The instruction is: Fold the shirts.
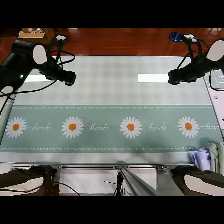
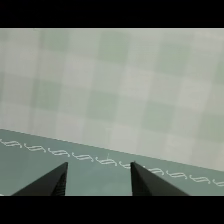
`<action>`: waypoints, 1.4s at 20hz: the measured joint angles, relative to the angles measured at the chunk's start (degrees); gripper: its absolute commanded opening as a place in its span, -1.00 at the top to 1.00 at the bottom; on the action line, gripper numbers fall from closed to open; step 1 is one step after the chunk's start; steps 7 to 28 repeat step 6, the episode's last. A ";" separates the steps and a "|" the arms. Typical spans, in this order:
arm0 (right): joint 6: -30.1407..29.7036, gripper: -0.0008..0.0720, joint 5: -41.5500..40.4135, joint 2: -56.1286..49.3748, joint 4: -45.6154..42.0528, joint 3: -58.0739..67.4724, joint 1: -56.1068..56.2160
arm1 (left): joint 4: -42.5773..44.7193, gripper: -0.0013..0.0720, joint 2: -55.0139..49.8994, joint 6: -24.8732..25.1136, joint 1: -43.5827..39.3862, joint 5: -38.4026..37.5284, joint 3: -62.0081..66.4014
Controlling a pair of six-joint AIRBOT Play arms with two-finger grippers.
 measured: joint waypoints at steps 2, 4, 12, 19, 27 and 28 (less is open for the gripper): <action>0.00 -0.33 0.00 0.00 0.00 -0.02 0.00 | 0.00 -0.72 -0.26 0.00 0.00 0.02 0.00; 0.00 -0.33 0.00 0.00 0.02 0.00 0.00 | 0.00 -0.72 -0.57 0.02 0.00 0.02 0.00; 0.00 -0.33 0.00 0.00 0.02 0.00 0.00 | 0.00 -0.72 -0.90 0.02 0.00 0.04 0.00; 0.00 -0.33 0.00 0.00 0.02 0.00 0.00 | 0.00 -0.72 -0.90 0.02 0.00 0.04 0.00; 0.00 -0.33 0.00 0.00 0.02 0.00 0.00 | 0.00 -0.72 -0.90 0.02 0.00 0.04 0.00; 0.00 -0.33 0.00 0.00 0.02 0.00 0.00 | 0.00 -0.72 -0.90 0.02 0.00 0.04 0.00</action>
